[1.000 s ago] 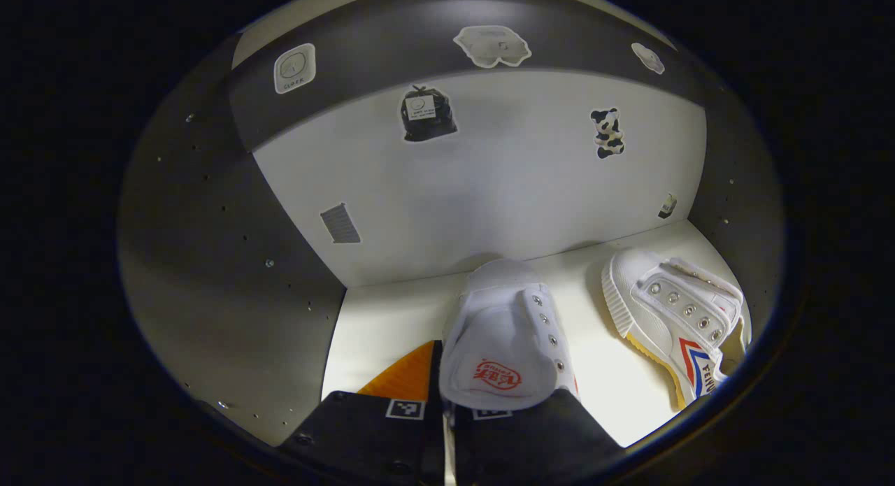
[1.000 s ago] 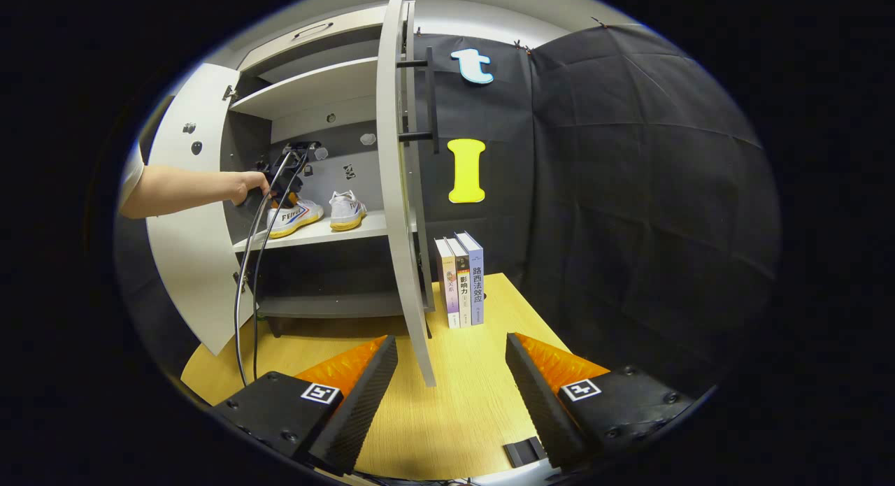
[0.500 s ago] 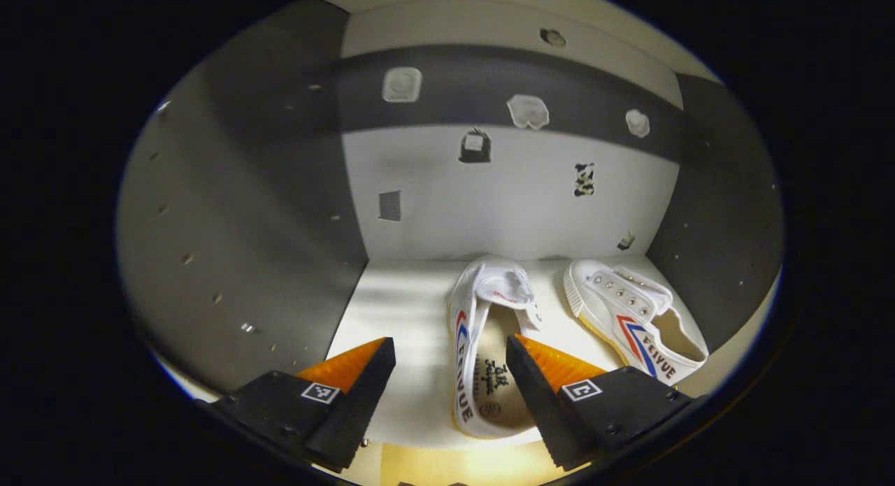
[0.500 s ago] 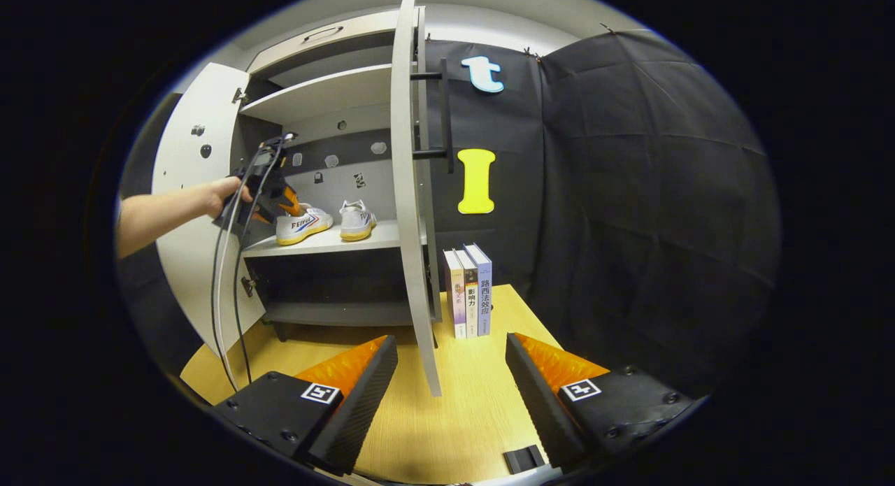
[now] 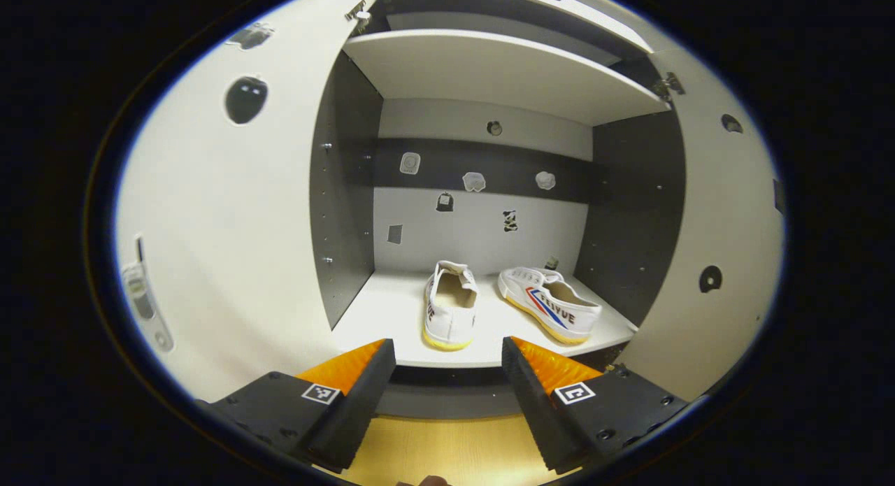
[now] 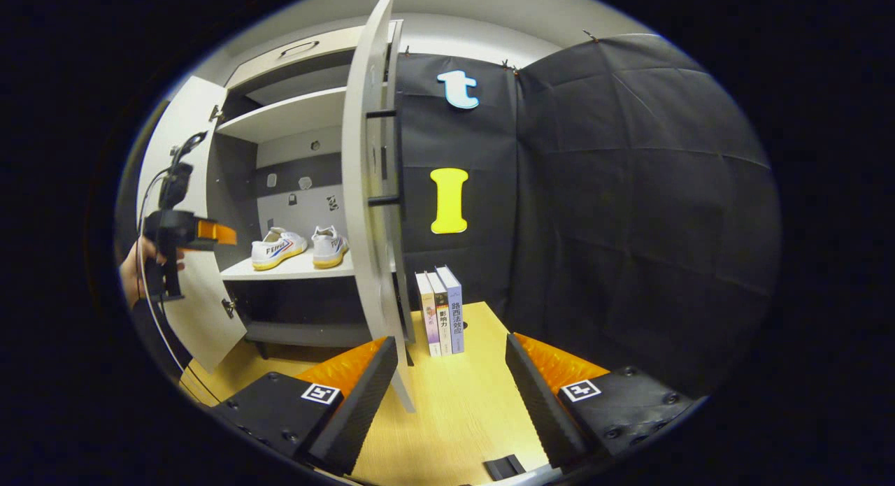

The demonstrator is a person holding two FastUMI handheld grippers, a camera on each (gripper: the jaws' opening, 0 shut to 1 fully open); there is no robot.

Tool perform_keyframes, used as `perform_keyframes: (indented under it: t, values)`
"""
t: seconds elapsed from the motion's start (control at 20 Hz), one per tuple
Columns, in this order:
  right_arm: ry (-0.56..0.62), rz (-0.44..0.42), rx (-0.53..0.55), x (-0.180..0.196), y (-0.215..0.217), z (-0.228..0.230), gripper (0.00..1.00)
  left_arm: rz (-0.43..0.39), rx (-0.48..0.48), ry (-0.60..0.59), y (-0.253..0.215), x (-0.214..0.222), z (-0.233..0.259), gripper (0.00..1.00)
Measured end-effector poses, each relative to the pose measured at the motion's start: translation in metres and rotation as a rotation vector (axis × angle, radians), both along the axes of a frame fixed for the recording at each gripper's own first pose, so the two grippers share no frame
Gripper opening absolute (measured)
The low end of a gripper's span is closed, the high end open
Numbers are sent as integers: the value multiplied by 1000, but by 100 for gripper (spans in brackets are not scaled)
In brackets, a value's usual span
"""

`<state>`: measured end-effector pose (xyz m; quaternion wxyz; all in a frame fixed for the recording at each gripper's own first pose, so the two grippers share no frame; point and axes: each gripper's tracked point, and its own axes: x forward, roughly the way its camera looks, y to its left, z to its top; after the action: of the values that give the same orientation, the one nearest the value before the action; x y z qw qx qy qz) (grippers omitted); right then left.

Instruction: Grab one shoe with the right hand and put it into the shoe cabinet, grab the other shoe with the left hand and put it into the shoe cabinet; then close the right door with the right hand and the left door with the left hand.

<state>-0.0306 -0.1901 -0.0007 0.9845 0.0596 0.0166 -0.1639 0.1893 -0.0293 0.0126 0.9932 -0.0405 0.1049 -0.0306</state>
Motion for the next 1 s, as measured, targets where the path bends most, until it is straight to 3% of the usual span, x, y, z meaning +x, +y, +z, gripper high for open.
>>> perform_keyframes:
  t: [0.25,0.4,0.6,0.75,1.0]
  values:
    - [-26,-46,-60,11,-40,29,98,-37,-40,-55,-17,-71,-12,95]
    - [-73,-52,-40,26,-55,56,99,-67,-86,-58,-29,-103,-41,95]
    - [-129,-63,-39,43,-80,88,98,-69,-47,-11,-31,-131,-71,95]
    - [-143,-36,-85,60,-93,108,98,-86,5,-29,-39,-146,-68,95]
    - [-168,69,-60,90,-88,138,98,-123,13,-51,-64,-156,-64,95]
